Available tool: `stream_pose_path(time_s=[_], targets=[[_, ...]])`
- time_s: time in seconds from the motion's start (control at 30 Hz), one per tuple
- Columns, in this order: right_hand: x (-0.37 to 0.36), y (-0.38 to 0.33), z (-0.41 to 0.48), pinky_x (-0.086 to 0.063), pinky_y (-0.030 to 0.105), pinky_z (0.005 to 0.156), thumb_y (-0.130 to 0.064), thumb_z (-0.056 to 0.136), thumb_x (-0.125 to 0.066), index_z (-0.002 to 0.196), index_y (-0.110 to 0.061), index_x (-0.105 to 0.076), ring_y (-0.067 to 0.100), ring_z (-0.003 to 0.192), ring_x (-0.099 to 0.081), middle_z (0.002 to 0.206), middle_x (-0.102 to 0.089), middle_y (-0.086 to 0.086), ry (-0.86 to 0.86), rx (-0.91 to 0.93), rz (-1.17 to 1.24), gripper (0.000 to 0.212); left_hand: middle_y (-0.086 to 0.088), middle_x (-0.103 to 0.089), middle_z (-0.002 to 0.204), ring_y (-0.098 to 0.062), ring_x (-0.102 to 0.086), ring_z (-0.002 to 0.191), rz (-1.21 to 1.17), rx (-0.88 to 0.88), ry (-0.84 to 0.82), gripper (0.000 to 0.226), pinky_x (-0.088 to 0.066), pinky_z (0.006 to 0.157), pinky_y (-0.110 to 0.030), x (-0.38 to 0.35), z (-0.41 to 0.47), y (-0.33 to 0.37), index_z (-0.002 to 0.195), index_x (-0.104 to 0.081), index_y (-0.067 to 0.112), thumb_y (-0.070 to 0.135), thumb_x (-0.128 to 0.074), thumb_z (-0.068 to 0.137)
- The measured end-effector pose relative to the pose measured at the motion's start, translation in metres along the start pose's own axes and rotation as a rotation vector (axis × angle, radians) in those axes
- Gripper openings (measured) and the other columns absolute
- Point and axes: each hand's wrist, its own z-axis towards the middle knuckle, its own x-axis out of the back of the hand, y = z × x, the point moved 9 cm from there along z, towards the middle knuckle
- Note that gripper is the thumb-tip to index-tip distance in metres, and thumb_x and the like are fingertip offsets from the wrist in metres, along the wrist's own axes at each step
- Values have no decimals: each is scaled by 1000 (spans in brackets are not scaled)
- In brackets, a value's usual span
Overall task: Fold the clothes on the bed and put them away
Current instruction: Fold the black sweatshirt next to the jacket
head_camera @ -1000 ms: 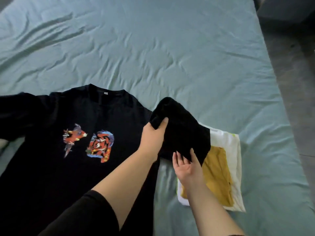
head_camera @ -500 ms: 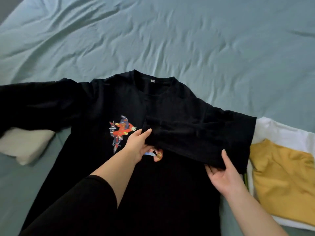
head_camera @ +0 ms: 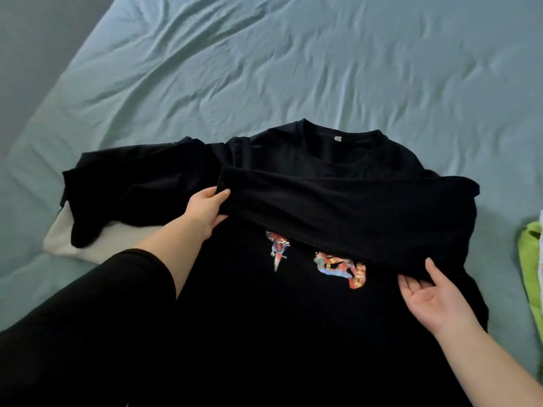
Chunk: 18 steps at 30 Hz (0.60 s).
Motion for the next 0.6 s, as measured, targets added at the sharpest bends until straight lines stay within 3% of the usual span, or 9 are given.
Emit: stream_pose_path(time_s=[0.1, 0.2, 0.27, 0.37, 0.5, 0.6], targets=[[8, -3, 2, -49, 37, 98, -21, 92, -63, 127, -14, -55, 21, 110, -65, 123, -65, 7, 16, 20, -14, 37, -3, -72, 104, -18, -70, 95, -87, -11, 74, 11, -59, 77, -31, 18, 11, 6, 103, -68, 20, 19, -64, 92], [9, 1, 4, -50, 36, 94, -23, 92, -62, 128, -14, -55, 18, 109, -65, 122, -66, 5, 36, 41, -61, 38, -3, -71, 102, -15, -70, 86, -53, 8, 130, 15, -57, 65, -26, 28, 20, 0, 106, -67, 18, 17, -65, 91], [7, 3, 5, -53, 35, 88, -24, 91, -62, 128, -14, -56, 16, 107, -66, 121, -66, 4, 51, 49, -73, 38, -5, -69, 110, -17, -68, 92, 61, -31, 156, 29, -57, 76, -29, 28, 23, 2, 118, -63, 14, 18, -68, 89], [8, 3, 6, -54, 34, 86, -24, 90, -63, 128, -14, -56, 16, 105, -67, 120, -68, 3, 61, 51, -65, 40, -3, -57, 130, -21, -59, 113, 423, -177, 257, 54, -48, 96, -32, 26, 14, 24, 136, -49, 16, 21, -71, 86], [2, 3, -2, -55, 34, 80, -21, 91, -63, 118, -14, -61, 15, 100, -69, 118, -69, 4, 33, 23, -39, 29, -6, -24, 156, -27, -25, 142, 1016, -297, 423, 80, -24, 114, -44, -5, -23, 47, 153, -16, 27, 21, -64, 89], [1, 4, -12, -53, 37, 82, -20, 91, -62, 113, -16, -63, 16, 109, -64, 117, -68, 4, 23, 2, -3, 23, -1, -15, 161, -22, -8, 149, 1177, -514, 204, 73, -11, 119, -43, -85, -50, 41, 153, -17, 27, 23, -58, 93]])
